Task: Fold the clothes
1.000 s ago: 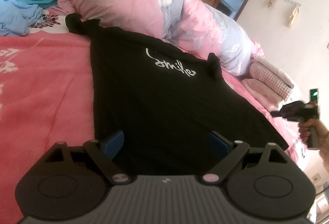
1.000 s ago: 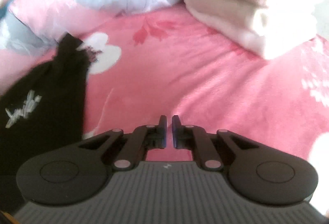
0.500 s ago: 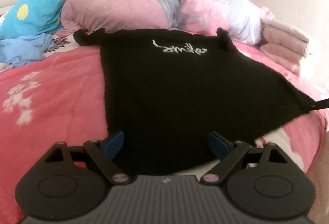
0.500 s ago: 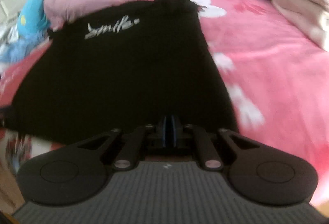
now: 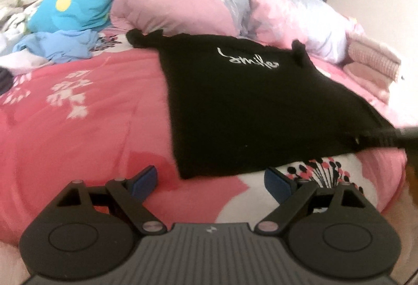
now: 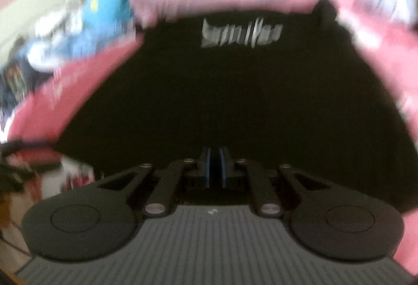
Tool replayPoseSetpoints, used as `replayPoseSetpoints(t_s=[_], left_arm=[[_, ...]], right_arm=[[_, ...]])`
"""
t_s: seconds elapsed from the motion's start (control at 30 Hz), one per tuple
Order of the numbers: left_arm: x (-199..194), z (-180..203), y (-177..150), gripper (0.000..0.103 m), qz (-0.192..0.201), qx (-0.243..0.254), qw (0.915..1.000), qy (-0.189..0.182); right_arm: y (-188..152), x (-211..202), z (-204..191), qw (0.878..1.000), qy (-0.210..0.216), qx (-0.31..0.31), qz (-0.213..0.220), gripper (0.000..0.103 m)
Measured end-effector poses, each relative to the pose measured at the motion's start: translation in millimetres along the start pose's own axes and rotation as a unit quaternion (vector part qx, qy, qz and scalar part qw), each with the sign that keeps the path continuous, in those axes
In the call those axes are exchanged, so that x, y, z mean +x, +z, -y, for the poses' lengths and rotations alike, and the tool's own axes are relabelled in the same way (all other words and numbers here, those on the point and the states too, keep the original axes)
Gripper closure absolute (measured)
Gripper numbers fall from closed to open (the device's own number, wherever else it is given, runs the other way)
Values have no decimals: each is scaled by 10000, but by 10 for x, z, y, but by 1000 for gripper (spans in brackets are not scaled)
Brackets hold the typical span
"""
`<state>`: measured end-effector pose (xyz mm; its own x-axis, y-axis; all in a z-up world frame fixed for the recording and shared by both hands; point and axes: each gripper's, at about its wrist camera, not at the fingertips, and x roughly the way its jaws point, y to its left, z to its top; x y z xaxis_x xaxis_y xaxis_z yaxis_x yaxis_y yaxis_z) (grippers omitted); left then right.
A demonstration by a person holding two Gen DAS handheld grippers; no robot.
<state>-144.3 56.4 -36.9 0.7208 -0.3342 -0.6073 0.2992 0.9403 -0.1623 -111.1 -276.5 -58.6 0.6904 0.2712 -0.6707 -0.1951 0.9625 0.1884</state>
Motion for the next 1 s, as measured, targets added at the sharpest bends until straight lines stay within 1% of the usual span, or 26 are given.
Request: replayPoseSetpoints(t_s=[0.03,0.07,0.1,0.17,0.2,0.3,0.33,0.37,0.4,0.43,0.47,0.53,0.57,0.6,0.63,0.67,0.7,0.73,0.77,0.87,0.9,0.97,1.0], left_arm=[[-30,-40,-12,13,39,-64,10000,-10],[-51,-78,-19,13,76,-122,9999,-17],[-67,-115,-24,13,109,-179,9998,-22],[-77,-168,-29,13,146,-292,9995,-21],[-79,-188,-26,13,156,-356,9992,-6],[-124,-225,-28,14,223,-471,9986,40],[-150,-234,-32,14,258,-492,9984,82],[-174,-249,-37,14,292,-520,9982,116],[-195,-272,-42,14,325,-559,9978,139],[-217,-296,-47,14,359,-597,9974,162],[-236,-324,-54,14,393,-641,9970,183],[-250,-390,-67,14,436,-729,9961,217],[-244,-416,-68,14,438,-754,9959,234],[-237,-439,-68,14,433,-771,9958,254],[-232,-459,-69,14,425,-782,9957,273],[-231,-476,-72,14,424,-794,9955,289],[-237,-487,-78,14,434,-806,9954,297],[-246,-494,-85,14,448,-817,9952,302],[-256,-500,-94,14,461,-827,9950,311],[-304,-516,-115,14,518,-869,9943,349],[-322,-521,-121,14,538,-884,9940,363],[-361,-534,-131,14,610,-886,9935,363],[-369,-541,-130,14,636,-883,9934,352]], right_arm=[[-105,-63,-109,9996,-83,-235,166,95],[-175,-139,-217,9985,-96,-512,191,95],[-207,-211,-287,9979,11,-630,153,95],[-173,-299,-346,9974,439,-561,46,95],[-128,-314,-368,9970,551,-547,72,95],[81,-198,-442,9954,343,-720,525,95],[146,-139,-465,9948,343,-718,633,95],[181,-47,-489,9951,427,-644,624,95],[186,77,-526,9959,468,-596,494,94],[160,199,-588,9966,533,-559,277,94],[75,231,-695,9960,590,-645,188,95],[-114,133,-948,9911,572,-1141,371,95],[-160,59,-1042,9875,656,-1382,386,95],[-176,-2,-1091,9845,891,-1470,334,95],[-135,-34,-1075,9833,1196,-1346,257,97],[-73,-47,-1054,9834,1322,-1215,264,97],[-6,-49,-1042,9840,1316,-1157,334,96],[66,-37,-1040,9851,1133,-1196,486,96],[129,7,-1032,9862,1046,-1150,566,95],[276,269,-990,9895,1171,-671,509,94],[271,340,-1016,9896,1220,-603,475,94],[118,438,-1173,9878,1336,-711,366,94],[37,423,-1253,9860,1381,-858,370,94]])
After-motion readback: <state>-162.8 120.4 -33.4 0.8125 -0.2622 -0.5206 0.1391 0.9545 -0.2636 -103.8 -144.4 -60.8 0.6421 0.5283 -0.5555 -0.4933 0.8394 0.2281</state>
